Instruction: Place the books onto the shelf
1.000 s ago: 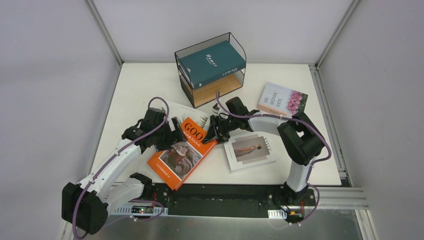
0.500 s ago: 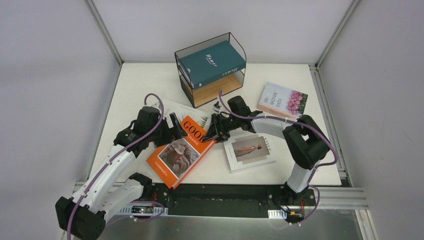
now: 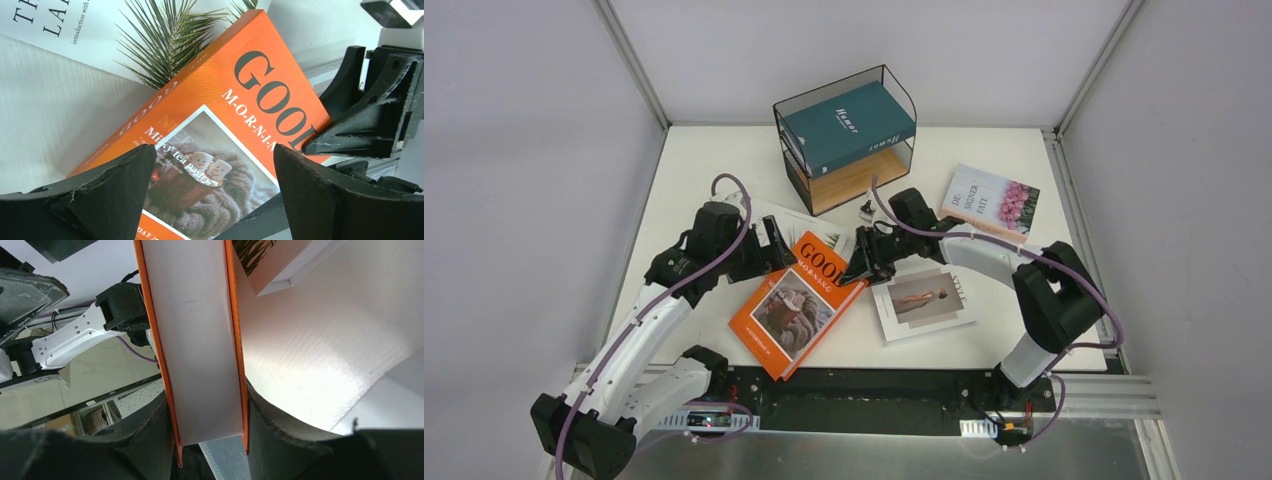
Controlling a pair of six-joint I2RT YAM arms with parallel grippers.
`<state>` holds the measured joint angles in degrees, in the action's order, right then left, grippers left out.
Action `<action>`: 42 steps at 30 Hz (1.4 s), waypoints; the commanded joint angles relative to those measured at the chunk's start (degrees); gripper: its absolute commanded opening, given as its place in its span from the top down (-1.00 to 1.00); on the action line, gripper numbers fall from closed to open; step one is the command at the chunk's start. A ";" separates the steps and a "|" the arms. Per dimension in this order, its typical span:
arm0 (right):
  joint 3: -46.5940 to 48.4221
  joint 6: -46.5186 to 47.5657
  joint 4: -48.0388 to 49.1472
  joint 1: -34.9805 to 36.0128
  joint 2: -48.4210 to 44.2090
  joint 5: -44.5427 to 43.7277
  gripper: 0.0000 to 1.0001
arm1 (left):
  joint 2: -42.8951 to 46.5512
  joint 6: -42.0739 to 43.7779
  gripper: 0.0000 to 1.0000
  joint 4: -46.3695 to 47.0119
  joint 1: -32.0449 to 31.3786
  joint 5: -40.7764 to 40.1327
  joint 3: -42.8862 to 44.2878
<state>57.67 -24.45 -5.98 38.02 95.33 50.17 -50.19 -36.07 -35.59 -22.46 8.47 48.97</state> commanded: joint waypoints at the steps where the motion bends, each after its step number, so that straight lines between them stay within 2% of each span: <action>1: 2.89 4.55 -6.07 -1.04 -3.89 0.45 1.00 | -0.37 2.96 -0.86 -0.88 0.05 -0.36 2.75; 4: 3.83 6.56 -8.90 -1.42 -4.70 0.49 1.00 | -0.50 4.08 -0.87 -0.88 0.05 -0.50 3.47; 25: 5.35 8.97 -12.72 -3.16 -11.30 2.55 1.00 | -4.08 6.98 -0.90 -0.88 0.05 2.57 5.17; 42: 9.06 19.25 -25.73 -7.75 -14.09 6.69 1.00 | -9.13 12.88 -0.91 1.17 0.04 11.95 9.64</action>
<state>62.54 -8.88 -28.25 30.74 83.24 52.03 -59.31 -25.80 -36.14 -22.46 16.56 56.86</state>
